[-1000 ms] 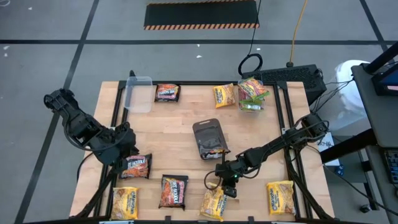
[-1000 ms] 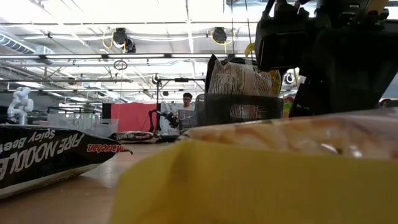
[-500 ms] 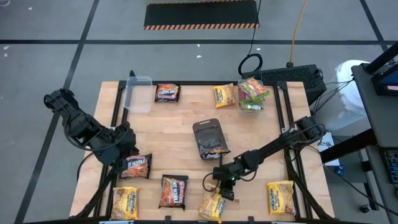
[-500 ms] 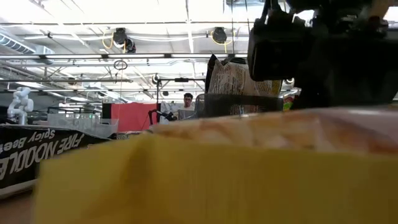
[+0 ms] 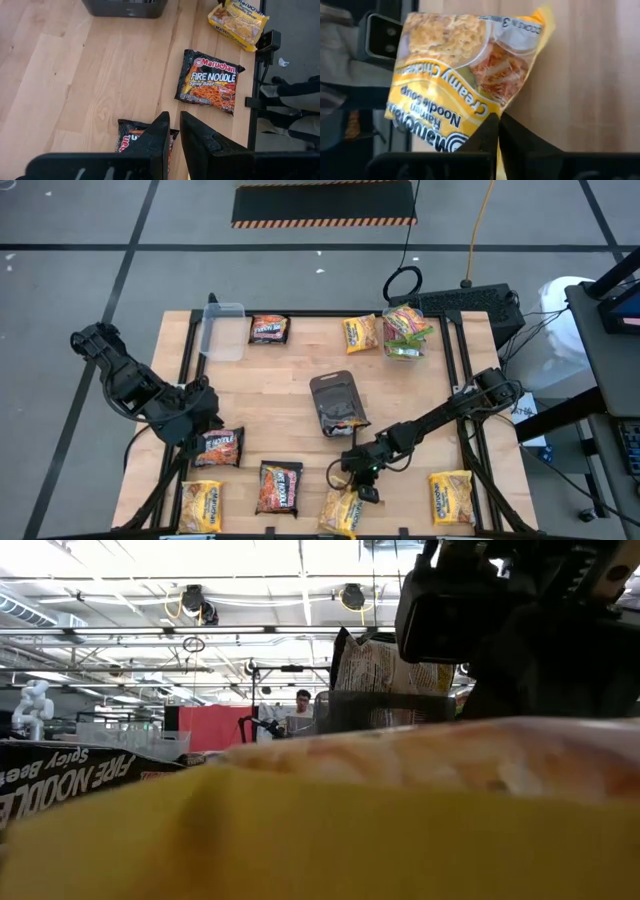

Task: Sort Maruchan noodles
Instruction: Put the bottom middle yellow noodle pack into the left transparent bin

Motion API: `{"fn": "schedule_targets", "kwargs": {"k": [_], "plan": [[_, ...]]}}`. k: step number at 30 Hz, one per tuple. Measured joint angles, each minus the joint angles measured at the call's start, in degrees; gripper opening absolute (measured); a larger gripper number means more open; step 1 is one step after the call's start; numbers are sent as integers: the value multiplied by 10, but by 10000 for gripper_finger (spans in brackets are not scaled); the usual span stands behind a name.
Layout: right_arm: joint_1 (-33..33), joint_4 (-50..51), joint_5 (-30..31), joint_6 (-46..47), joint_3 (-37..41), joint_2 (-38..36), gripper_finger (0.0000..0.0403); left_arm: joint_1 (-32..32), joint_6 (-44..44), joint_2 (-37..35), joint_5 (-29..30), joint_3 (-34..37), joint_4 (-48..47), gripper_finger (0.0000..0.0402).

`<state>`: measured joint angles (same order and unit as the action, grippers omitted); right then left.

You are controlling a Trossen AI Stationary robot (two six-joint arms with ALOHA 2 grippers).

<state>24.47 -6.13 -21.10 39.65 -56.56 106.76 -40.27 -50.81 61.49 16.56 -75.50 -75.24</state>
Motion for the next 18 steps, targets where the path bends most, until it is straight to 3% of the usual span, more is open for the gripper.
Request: {"fn": "schedule_targets", "kwargs": {"k": [7, 18], "plan": [[0, -46, -12, 1, 0, -36, 1, 0, 0, 0, 0, 0, 0, 49], [0, -52, 111, -55, 0, -141, 0, 0, -1, 0, 0, 0, 0, 49]]}}
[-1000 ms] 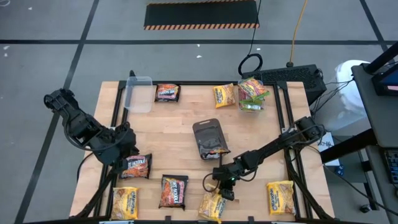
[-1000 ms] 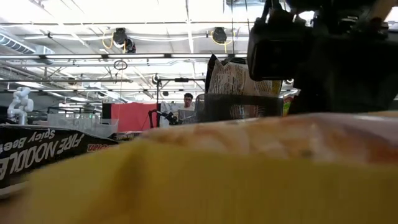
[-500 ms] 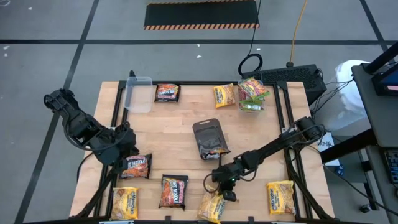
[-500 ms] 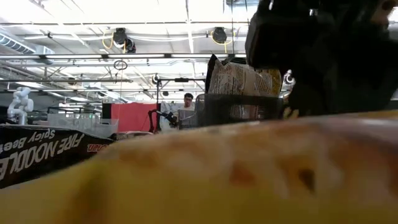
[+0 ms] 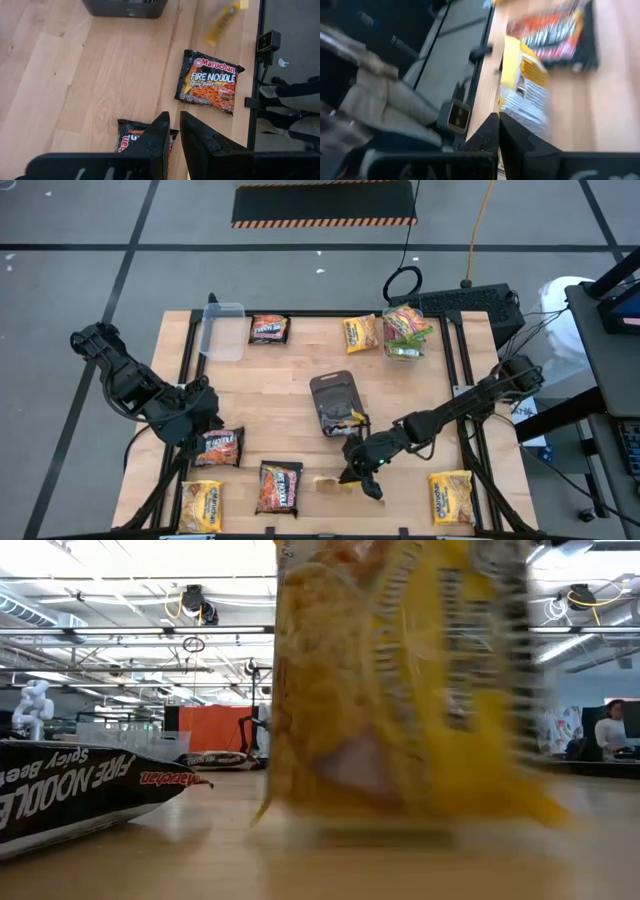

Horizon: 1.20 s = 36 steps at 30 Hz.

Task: Sort Maruchan noodles
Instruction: Put the bottom middle yellow noodle pack into the left transparent bin

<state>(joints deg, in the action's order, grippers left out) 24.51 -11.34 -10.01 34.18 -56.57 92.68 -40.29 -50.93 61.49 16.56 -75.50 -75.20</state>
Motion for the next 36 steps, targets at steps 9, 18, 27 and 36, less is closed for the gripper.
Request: {"fn": "schedule_targets", "kwargs": {"k": [9, 18, 27, 36], "plan": [[0, -10, 44, -52, 0, -43, 0, 0, 0, 0, 0, 0, 0, 49], [-10, -12, 56, -130, -45, -43, 0, 0, 22, 0, 0, 0, -3, 49], [-66, -9, 56, -223, -99, -43, 0, 0, 22, 0, 0, 0, -6, 49], [-144, -8, 55, -329, -131, -43, 0, 0, -28, 0, 27, 0, -63, 49]]}}
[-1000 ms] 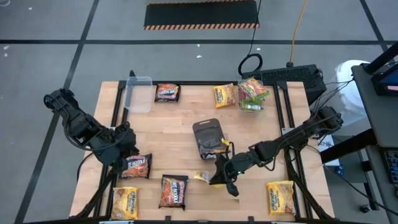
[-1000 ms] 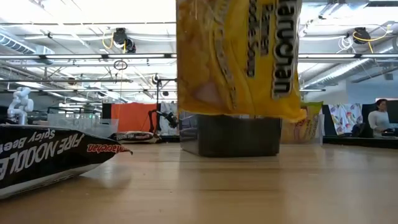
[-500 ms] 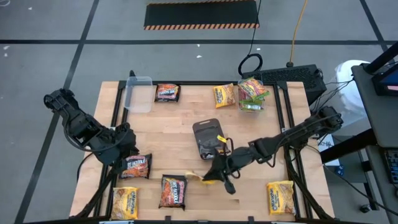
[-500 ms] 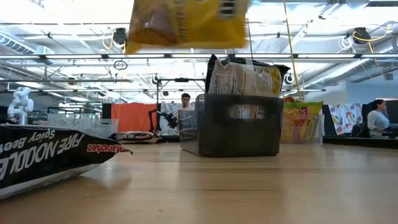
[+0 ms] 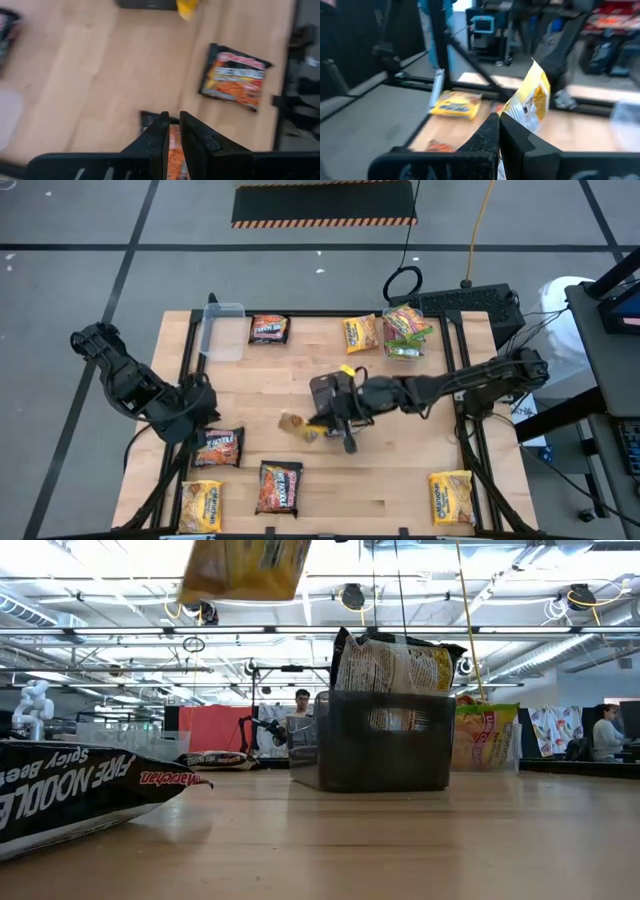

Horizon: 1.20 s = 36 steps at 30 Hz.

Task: Sort Maruchan noodles
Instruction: Put the bottom middle yellow noodle pack into the left transparent bin

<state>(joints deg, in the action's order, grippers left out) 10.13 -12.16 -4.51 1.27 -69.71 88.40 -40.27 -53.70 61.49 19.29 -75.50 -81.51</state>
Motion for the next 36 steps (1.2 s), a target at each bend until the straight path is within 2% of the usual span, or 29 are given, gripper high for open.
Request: {"fn": "schedule_targets", "kwargs": {"k": [7, 17, 25, 31, 36], "plan": [[-67, 0, -4, -44, -22, 0, 0, 0, -71, -1, 45, 0, -52, 49], [-171, 0, -90, -101, -68, 0, 0, 0, -136, -30, 114, 0, -57, 49], [-251, -10, -127, -129, -104, 7, 0, 0, -170, -59, 166, 0, -57, 49], [-289, -75, -167, -115, -131, 53, 0, 0, -174, -67, 202, 0, -60, 49], [-302, -81, -205, -110, -185, 114, 0, 0, -193, -73, 240, 0, -85, 49]]}}
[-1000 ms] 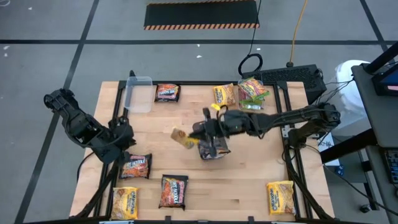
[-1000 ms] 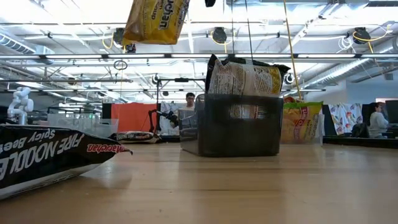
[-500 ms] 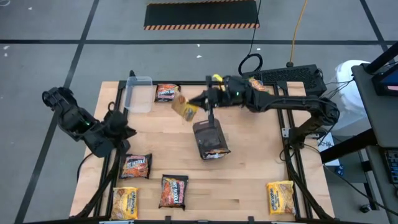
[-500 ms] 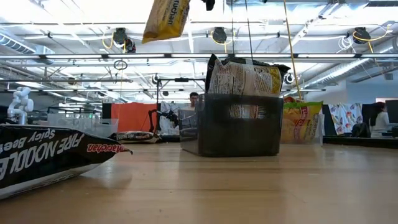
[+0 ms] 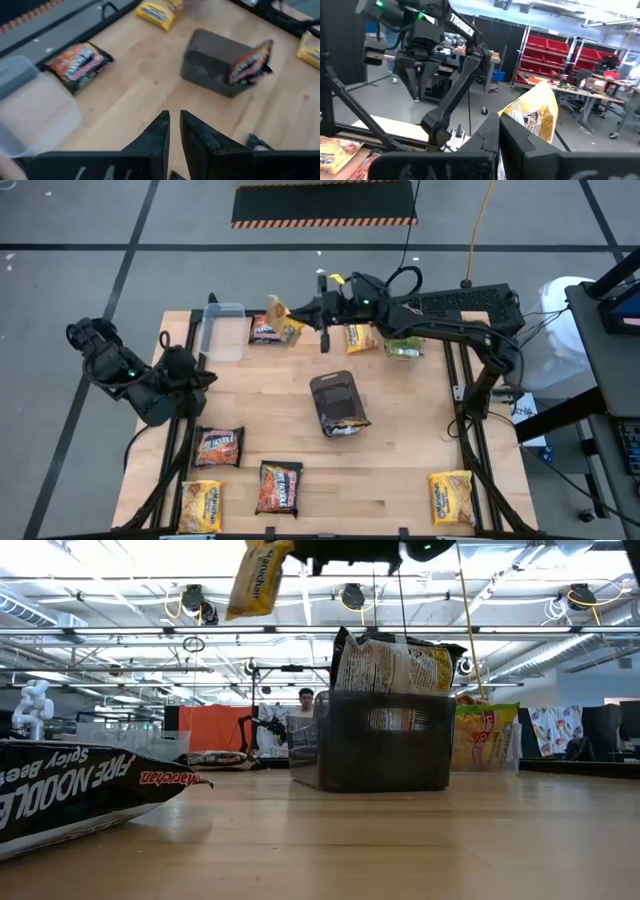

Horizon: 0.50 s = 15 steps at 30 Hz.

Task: Sort Maruchan noodles
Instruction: Put the bottom middle yellow noodle pack into the left transparent bin

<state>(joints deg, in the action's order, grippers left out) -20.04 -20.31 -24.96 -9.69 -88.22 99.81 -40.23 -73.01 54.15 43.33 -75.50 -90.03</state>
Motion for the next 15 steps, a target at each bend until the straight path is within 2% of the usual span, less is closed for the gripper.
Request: {"fn": "schedule_targets", "kwargs": {"k": [6, 15], "plan": [[0, 1, -67, 15, -57, 58, 0, 3, -5, -15, 12, 3, 0, 49], [6, 1, -86, 18, -133, 129, 0, 61, -4, -33, 32, 3, 0, 49]]}}
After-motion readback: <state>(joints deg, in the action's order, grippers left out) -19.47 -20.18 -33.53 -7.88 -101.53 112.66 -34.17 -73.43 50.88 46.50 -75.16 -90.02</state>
